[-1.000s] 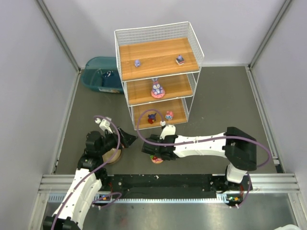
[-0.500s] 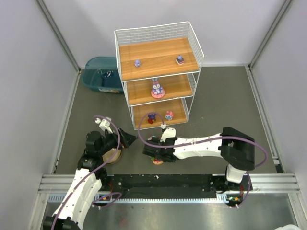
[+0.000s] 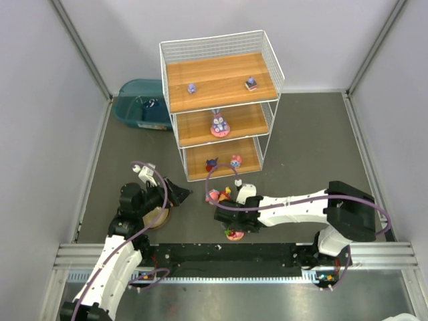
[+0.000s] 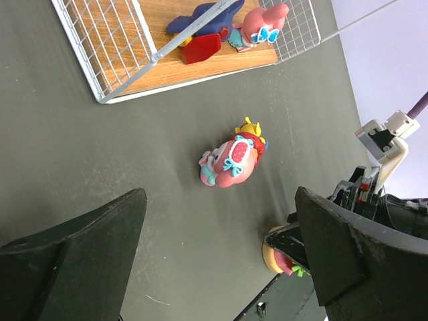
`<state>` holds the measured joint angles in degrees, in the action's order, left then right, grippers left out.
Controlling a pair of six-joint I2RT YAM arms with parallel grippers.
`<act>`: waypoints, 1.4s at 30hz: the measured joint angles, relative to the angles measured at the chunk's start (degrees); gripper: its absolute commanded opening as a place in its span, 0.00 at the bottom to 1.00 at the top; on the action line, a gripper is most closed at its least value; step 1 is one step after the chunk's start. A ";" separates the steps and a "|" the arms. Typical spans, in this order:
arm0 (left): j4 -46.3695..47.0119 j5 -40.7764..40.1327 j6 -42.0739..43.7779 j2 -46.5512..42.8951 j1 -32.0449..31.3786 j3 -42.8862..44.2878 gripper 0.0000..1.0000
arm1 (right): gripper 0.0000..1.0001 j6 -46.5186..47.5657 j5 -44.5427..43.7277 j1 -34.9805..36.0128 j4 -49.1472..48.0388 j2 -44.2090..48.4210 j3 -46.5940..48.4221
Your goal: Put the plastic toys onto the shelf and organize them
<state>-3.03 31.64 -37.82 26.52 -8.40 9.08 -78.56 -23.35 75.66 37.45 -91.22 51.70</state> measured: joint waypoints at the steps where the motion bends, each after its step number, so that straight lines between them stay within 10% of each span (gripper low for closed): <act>1: -0.02 0.00 0.00 0.00 0.00 0.00 0.99 | 0.80 0.46 0.26 0.00 0.09 0.20 -0.09; 27: -0.07 0.50 0.02 -0.07 -0.02 0.00 0.99 | 0.80 7.13 6.84 4.83 1.88 1.18 -0.24; 42: -0.42 0.70 -0.04 -1.03 0.00 -0.31 0.99 | 0.60 7.76 6.34 5.88 2.19 3.34 -2.27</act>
<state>-3.44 32.34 -37.87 25.50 -8.40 8.78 -70.81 -17.02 81.54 39.64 -87.88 49.43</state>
